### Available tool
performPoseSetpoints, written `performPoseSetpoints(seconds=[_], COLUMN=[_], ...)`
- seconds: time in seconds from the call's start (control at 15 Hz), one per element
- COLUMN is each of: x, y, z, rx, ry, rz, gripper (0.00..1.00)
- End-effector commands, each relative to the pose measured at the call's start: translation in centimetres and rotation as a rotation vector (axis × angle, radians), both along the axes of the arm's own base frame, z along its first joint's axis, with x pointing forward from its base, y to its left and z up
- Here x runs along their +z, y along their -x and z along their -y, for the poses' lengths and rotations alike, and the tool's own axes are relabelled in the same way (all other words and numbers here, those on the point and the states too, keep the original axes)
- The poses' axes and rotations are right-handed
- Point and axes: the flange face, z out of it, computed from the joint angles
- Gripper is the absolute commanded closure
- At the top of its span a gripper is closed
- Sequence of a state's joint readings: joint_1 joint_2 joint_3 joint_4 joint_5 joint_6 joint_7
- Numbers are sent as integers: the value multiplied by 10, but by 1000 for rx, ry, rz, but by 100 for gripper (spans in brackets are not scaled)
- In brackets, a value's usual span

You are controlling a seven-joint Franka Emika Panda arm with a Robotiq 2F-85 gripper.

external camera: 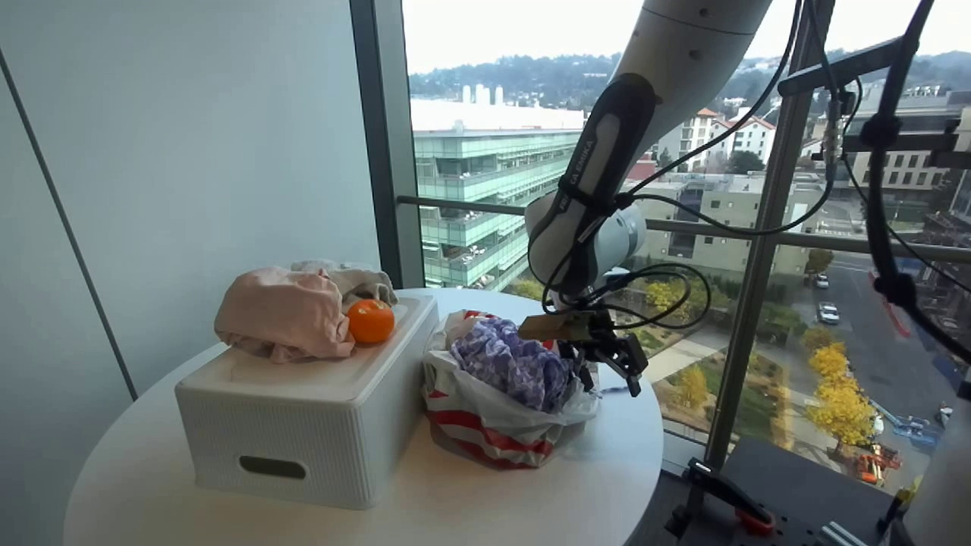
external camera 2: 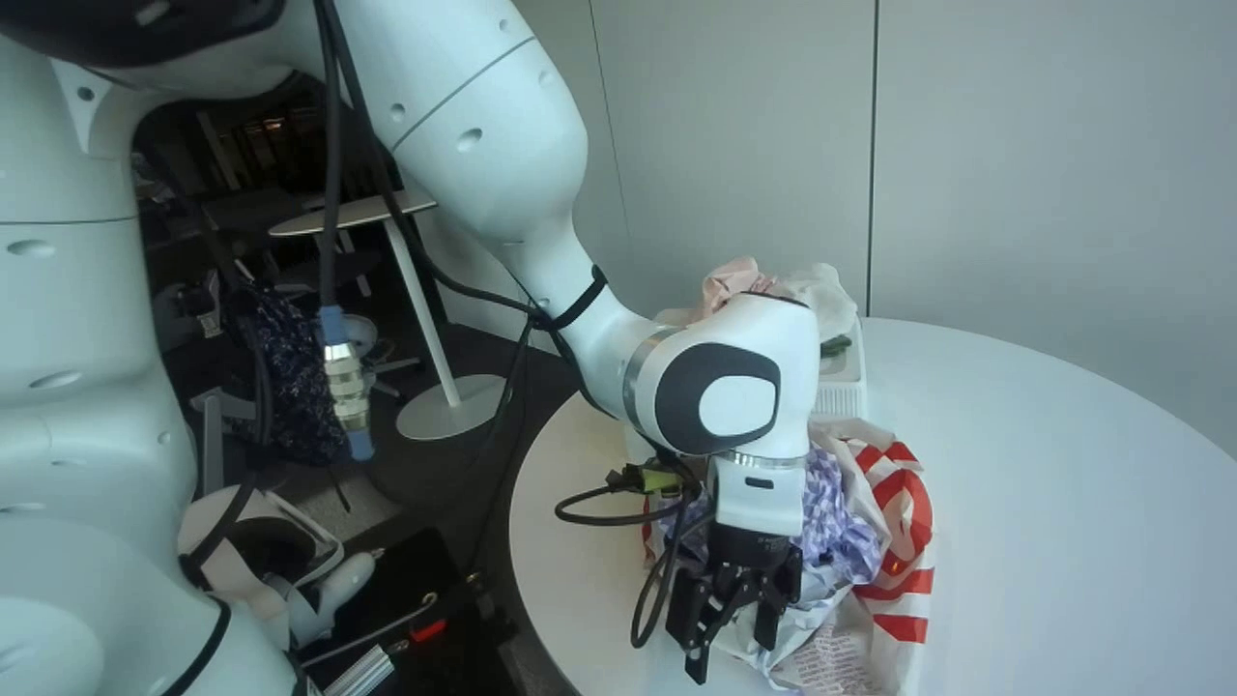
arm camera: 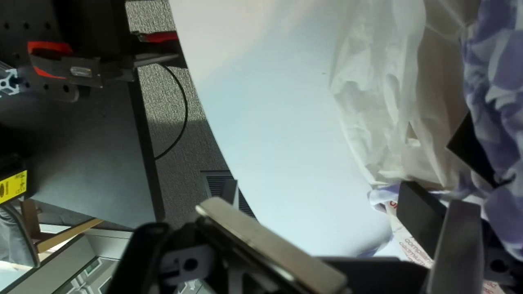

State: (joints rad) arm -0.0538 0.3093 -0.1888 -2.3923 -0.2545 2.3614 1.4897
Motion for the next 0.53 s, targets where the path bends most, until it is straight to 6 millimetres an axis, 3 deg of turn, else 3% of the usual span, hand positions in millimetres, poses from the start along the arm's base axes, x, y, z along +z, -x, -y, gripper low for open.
performPoseSetpoints(seconds=[0.0,0.47], x=[7,49], y=[-7,1], z=[0,-7], rx=[-22,-2], ry=[43,0], rz=[-4,-35], gripper=[0,0])
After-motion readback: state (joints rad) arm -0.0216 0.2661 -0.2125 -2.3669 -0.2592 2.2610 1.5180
